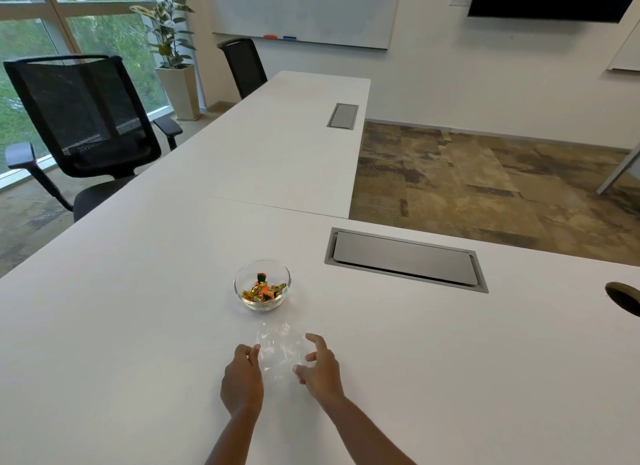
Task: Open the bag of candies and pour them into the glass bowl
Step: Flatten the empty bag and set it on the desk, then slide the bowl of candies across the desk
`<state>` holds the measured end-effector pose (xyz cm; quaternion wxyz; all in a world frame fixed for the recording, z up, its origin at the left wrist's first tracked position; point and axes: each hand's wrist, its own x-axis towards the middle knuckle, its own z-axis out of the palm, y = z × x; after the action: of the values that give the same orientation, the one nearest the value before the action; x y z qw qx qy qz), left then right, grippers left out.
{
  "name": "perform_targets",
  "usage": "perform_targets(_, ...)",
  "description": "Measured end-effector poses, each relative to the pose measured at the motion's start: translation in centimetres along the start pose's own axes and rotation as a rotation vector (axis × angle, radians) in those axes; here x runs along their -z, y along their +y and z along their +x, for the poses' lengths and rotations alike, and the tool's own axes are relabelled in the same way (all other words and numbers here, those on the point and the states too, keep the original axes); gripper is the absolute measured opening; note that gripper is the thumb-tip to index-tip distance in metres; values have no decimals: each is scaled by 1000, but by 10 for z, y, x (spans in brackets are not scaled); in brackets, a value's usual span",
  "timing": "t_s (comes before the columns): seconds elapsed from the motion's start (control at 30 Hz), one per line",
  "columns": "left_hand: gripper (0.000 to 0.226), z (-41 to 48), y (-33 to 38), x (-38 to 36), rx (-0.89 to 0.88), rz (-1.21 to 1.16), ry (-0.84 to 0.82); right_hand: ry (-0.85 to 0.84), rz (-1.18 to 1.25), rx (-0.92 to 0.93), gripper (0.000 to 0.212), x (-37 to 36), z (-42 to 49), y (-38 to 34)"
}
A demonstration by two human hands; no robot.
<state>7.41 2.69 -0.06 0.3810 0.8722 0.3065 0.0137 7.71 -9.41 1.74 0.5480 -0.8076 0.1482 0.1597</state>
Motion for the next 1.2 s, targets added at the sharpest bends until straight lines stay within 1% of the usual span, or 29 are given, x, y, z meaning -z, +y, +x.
perform_targets(0.13, 25, 4, -9, -1, 0, 110, -33, -52, -212, 79, 48, -9, -1, 6)
perform_targets(0.2, 24, 3, -12, -1, -28, 163, -31, -70, -290, 113, 43, -11, -1, 9)
perform_targets(0.3, 25, -1, -14, 0, -92, 263, -27, -74, -359, 155, 40, -13, 2, 14)
perform_targets(0.4, 29, -3, -16, 1, -119, 386, -33, -74, -412, 174, 39, -14, 6, 17)
perform_targets(0.5, 31, -2, -18, 0, -108, 395, -15, -61, -425, 188, 37, -15, 8, 18)
perform_targets(0.57, 28, 1, -18, 1, -132, 312, 39, 9, -393, 222, 33, -13, 8, 15)
perform_targets(0.63, 23, 12, -15, 3, -196, 239, 115, 144, -345, 266, 27, -9, 14, 8)
perform_targets(0.7, 20, 29, -7, 6, -221, 140, 192, 252, -239, 282, 23, -5, 25, -3)
perform_targets(0.77, 24, 48, 7, 9, -198, -9, 199, 295, -103, 254, 22, -1, 40, -17)
perform_targets(0.87, 37, 77, 31, 12, -129, -288, 132, 248, 40, 177, 28, 1, 65, -40)
perform_targets(1.0, 47, 104, 55, 11, 104, -610, -36, 113, 106, 67, 42, -4, 91, -62)
perform_targets(1.07, 50, 112, 58, 7, 183, -699, -118, 21, 149, -14, 47, -11, 101, -68)
perform_targets(1.2, 51, 121, 55, -1, 233, -793, -217, -72, 319, -133, 49, -24, 115, -70)
